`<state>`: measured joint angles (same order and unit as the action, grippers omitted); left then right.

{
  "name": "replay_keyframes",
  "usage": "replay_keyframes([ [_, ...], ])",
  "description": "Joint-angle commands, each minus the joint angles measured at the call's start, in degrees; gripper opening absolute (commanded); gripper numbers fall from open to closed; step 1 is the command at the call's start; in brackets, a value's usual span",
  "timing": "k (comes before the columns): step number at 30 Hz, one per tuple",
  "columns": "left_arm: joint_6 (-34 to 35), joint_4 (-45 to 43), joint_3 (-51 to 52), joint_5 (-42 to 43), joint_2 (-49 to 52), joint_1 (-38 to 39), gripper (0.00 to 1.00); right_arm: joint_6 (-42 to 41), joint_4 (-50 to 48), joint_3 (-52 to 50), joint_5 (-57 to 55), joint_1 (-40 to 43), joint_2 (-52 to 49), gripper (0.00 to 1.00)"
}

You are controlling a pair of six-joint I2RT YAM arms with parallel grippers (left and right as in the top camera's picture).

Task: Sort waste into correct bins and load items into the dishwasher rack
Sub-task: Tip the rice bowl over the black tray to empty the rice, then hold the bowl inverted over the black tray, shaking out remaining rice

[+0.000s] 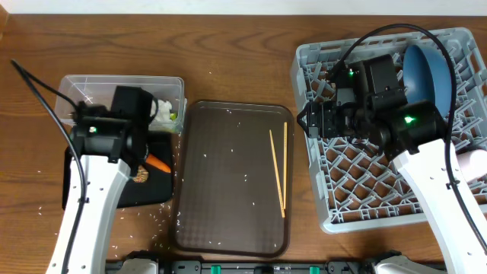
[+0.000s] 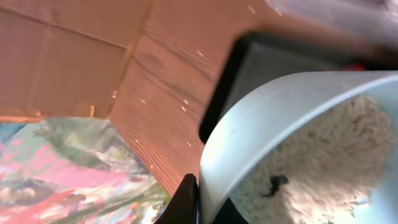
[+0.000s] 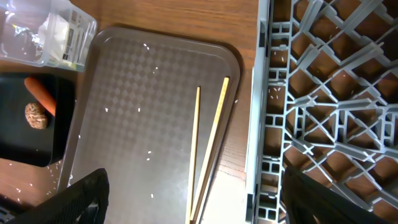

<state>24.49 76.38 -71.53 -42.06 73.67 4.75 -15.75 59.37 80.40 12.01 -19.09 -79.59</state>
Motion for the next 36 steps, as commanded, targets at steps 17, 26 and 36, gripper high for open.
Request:
replay_keyframes([
  [17,3.82,2.73,0.2,-20.65,21.55,-5.35,0.06,0.94,0.0,0.07,0.17,-0.44,0.28,0.85],
  [26,3.89,4.57,0.28,-24.65,28.46,-6.08,0.06,1.25,0.0,0.07,-0.2,-0.44,0.28,0.85],
  [36,4.09,1.75,0.39,-20.74,28.57,-9.81,0.06,1.25,-0.02,0.07,-0.2,-0.37,0.28,0.85],
])
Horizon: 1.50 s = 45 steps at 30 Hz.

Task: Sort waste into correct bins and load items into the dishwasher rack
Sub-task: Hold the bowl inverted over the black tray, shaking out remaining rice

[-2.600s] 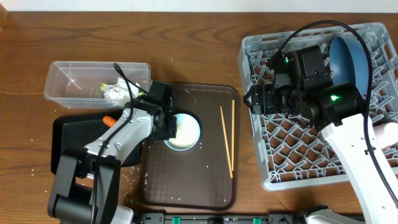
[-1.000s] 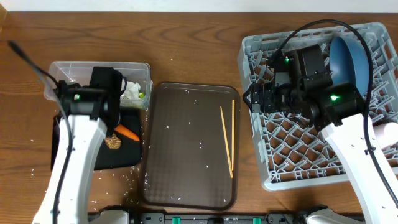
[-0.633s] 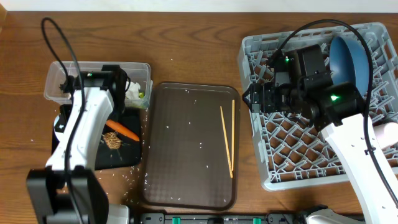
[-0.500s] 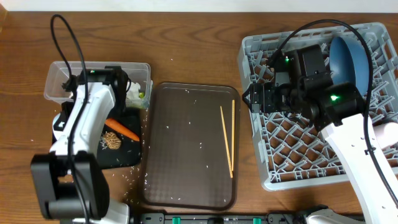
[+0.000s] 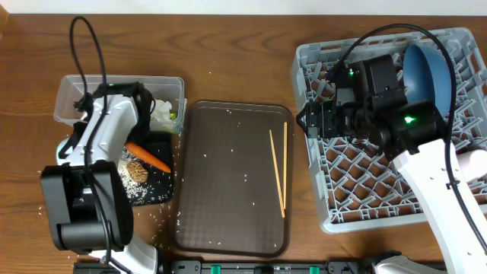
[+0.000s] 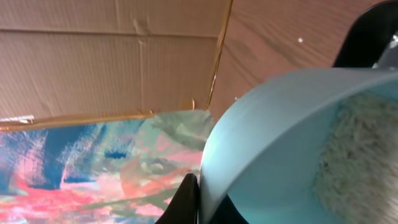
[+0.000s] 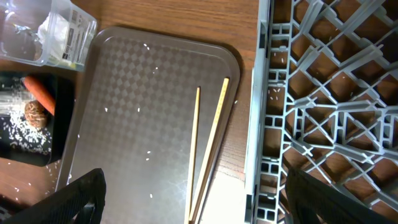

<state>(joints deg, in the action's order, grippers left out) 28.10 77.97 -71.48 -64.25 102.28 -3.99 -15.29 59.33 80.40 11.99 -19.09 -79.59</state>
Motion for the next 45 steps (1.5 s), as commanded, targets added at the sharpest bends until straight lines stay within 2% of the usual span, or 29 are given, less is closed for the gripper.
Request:
replay_keyframes([
  [1,1.7,0.17,0.44,3.43,-0.04,-1.31,0.06,0.79,0.02,0.07,-0.17,-0.37,0.28,0.85],
  [3,3.69,0.0,1.05,6.19,-0.04,-1.86,0.06,0.79,0.04,0.07,-0.17,-0.37,0.28,0.85],
  [7,2.21,-0.2,1.18,0.17,-0.07,-2.16,0.06,0.79,0.09,0.07,-0.17,-0.37,0.28,0.85],
  [10,2.21,-0.5,1.2,3.54,-0.04,-2.21,0.06,0.76,-0.28,0.07,-0.15,-0.37,0.28,0.86],
  [13,-0.42,-0.17,0.55,-0.68,-0.15,-1.6,0.06,0.76,-0.15,0.07,-0.15,-0.37,0.28,0.86],
  [17,0.46,-1.38,0.02,0.76,-0.13,-0.44,0.06,0.74,-0.35,0.07,-0.13,-0.37,0.28,0.86],
  [20,-3.96,0.92,-0.28,-2.12,-0.22,-0.83,0.06,0.74,0.31,0.07,-0.13,-0.39,0.28,0.85],
  [23,1.81,-0.5,-0.35,1.55,-1.16,-0.35,0.06,0.74,0.31,0.07,-0.13,-0.39,0.28,0.86],
  [25,-0.83,1.57,-0.35,0.57,-1.09,-0.31,0.06,0.76,0.35,0.07,-0.15,-0.39,0.28,0.86],
  [28,4.79,1.57,-0.33,-0.72,-1.99,-0.24,0.06,0.76,0.44,0.07,-0.15,-0.39,0.28,0.86],
  [34,4.72,2.43,-0.33,-1.16,-1.99,-0.48,0.06,0.76,0.26,0.07,-0.15,-0.39,0.28,0.85],
  [36,7.93,1.66,-0.22,-0.74,-2.1,-0.5,0.06,0.76,0.42,0.07,-0.13,-0.37,0.28,0.85],
  [37,7.85,0.68,-0.2,-0.33,-1.97,-0.79,0.06,0.76,0.44,0.07,-0.13,-0.37,0.28,0.85],
  [39,3.21,1.79,-0.42,-0.33,-1.97,-0.61,0.06,0.76,0.52,0.07,-0.13,-0.37,0.28,0.85],
  [41,6.67,0.0,-0.26,-0.15,-2.19,-0.39,0.07,0.79,0.76,0.07,-0.17,-0.37,0.31,0.85],
  [43,0.87,2.05,-0.57,-0.07,-2.23,0.07,0.06,0.76,0.72,0.07,-0.13,-0.37,0.28,0.85],
  [45,5.86,0.9,-0.59,-0.31,-2.89,1.18,0.06,0.79,0.72,0.07,-0.15,-0.37,0.31,0.85],
])
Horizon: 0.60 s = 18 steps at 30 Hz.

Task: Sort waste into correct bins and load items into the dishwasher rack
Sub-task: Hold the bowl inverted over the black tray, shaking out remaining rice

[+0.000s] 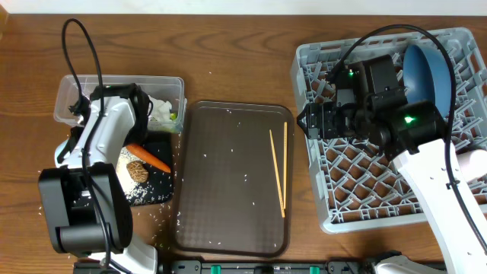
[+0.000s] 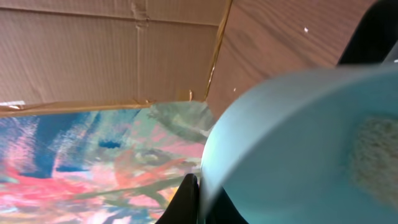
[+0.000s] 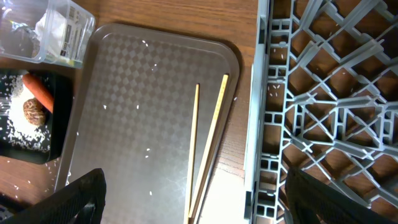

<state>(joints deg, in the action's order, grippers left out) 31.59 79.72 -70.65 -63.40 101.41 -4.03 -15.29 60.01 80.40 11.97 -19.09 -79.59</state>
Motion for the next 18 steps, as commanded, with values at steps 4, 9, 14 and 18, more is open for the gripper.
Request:
replay_keyframes([
  [4,-0.33,-1.38,-1.6,-0.92,-2.25,2.8,0.06,0.76,-0.22,0.07,-0.13,-0.37,0.31,0.85],
  [9,0.26,-2.91,-1.18,1.05,-2.47,3.3,0.06,0.76,0.2,0.07,-0.13,-0.37,0.31,0.85],
  [14,-0.55,-4.48,-1.03,0.9,-2.49,2.91,0.06,0.76,0.66,0.07,0.09,-0.37,0.31,0.85],
  [18,0.35,-3.45,-0.76,1.25,-2.8,2.95,0.06,0.76,0.68,0.07,0.09,-0.39,0.31,0.85],
])
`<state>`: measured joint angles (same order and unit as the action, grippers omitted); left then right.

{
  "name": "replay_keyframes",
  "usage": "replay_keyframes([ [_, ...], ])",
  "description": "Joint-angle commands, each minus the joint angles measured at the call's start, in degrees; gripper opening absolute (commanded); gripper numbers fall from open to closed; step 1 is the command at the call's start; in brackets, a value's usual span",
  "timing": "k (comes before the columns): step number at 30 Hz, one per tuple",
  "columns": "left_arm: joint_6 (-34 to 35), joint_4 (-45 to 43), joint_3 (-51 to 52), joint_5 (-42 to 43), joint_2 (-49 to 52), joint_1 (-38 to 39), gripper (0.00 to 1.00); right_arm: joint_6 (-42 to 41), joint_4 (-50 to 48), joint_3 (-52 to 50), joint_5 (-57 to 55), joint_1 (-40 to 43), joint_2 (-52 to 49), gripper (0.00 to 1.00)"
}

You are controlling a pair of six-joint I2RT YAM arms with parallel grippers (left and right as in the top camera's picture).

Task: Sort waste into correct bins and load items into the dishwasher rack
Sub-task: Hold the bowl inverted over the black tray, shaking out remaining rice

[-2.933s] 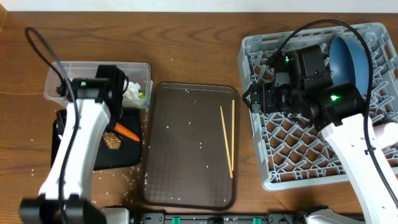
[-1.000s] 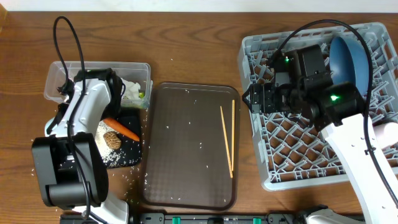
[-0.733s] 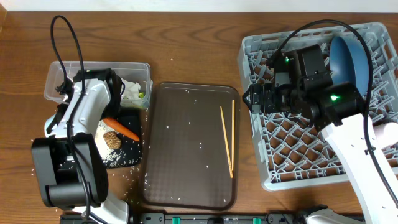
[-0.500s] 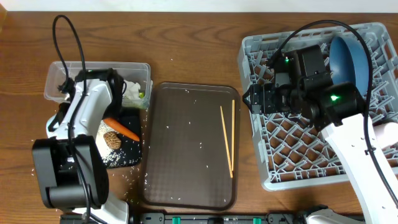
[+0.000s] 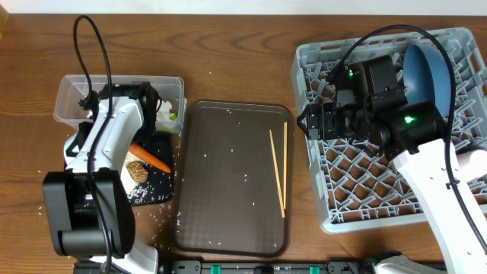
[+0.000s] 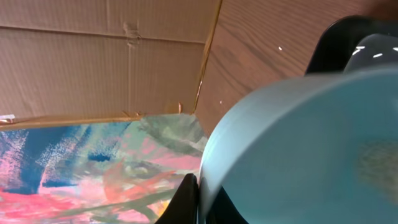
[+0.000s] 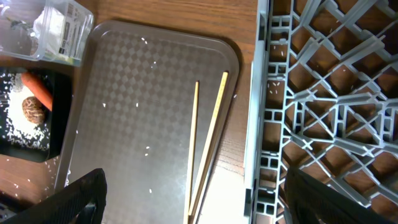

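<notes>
My left gripper [image 6: 200, 200] is shut on the rim of a light blue bowl [image 6: 298, 137], which is tipped over the black bin [image 5: 156, 194]. Only a faint patch of rice shows inside the bowl. In the bin lie a carrot [image 5: 152, 160], a mushroom [image 5: 138, 170] and spilled rice [image 7: 15, 121]. Two chopsticks [image 5: 278, 171] lie on the brown tray [image 5: 228, 205]. My right gripper [image 7: 202, 205] hangs open over the left edge of the grey dishwasher rack [image 5: 358, 179], holding nothing. In the overhead view the left arm hides the bowl.
A clear plastic container [image 5: 76, 91] with scraps stands behind the black bin. A dark blue bowl [image 5: 426, 72] stands in the rack's far corner, and a white cup [image 5: 475, 164] sits at its right edge. Rice grains are scattered on the tray and the table.
The left arm has shifted slightly toward the tray with the bowl still tipped, and the rice patch inside the bowl looks fainter. The right arm has not moved.
At first my left gripper held the bowl full of rice over the black bin, which held only a carrot and a mushroom. Then the bowl was tipped and rice lay in the bin. Later little rice showed in the bowl. The right gripper stayed open over the rack throughout.
</notes>
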<state>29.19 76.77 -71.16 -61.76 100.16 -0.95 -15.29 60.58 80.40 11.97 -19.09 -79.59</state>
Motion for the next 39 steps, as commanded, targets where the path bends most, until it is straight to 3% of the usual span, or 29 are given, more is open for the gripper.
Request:
replay_keyframes([
  [1,2.51,-1.73,0.07,-0.35,-1.38,-0.83,0.06,0.76,0.07,0.07,0.09,-0.39,0.31,0.85],
  [7,-1.77,2.56,0.04,0.92,-1.53,-2.67,0.06,0.72,0.11,0.07,0.33,-0.39,0.37,0.84],
  [9,4.9,0.83,0.07,0.9,-2.05,-2.64,0.06,0.74,0.11,0.07,0.28,-0.37,0.42,0.84],
  [11,-1.55,0.72,-0.11,1.27,-2.05,-3.08,0.06,0.74,-0.22,0.07,0.31,-0.37,0.42,0.84],
  [14,0.31,0.87,-0.26,1.53,-2.43,-2.69,0.06,0.74,-0.07,0.07,0.31,-0.39,0.46,0.84],
  [16,-2.75,2.54,-0.66,1.51,-2.6,-2.47,0.06,0.74,-0.28,0.07,0.33,-0.39,0.46,0.84],
  [18,2.4,0.2,-0.52,1.31,-2.99,-2.23,0.06,0.74,-0.28,0.07,0.31,-0.39,0.46,0.84],
  [20,-2.67,0.61,-0.74,2.16,-2.97,-2.43,0.06,0.7,-0.57,0.07,0.35,-0.39,0.46,0.84],
  [24,-0.35,-1.53,-0.33,2.43,-3.02,-2.43,0.06,0.46,-0.39,0.07,0.33,-0.39,0.5,0.84],
  [30,-0.09,3.13,-0.5,2.95,-3.56,-2.14,0.06,0.28,0.07,0.07,0.33,-0.39,0.52,0.84],
  [35,2.95,0.26,-0.61,3.78,-4.74,-0.22,0.06,0.28,-0.55,0.07,0.33,-0.39,0.5,0.84],
  [39,-4.31,-1.99,-0.74,6.91,-4.96,0.66,0.06,-0.02,-0.63,0.07,0.35,-0.39,0.5,0.84],
])
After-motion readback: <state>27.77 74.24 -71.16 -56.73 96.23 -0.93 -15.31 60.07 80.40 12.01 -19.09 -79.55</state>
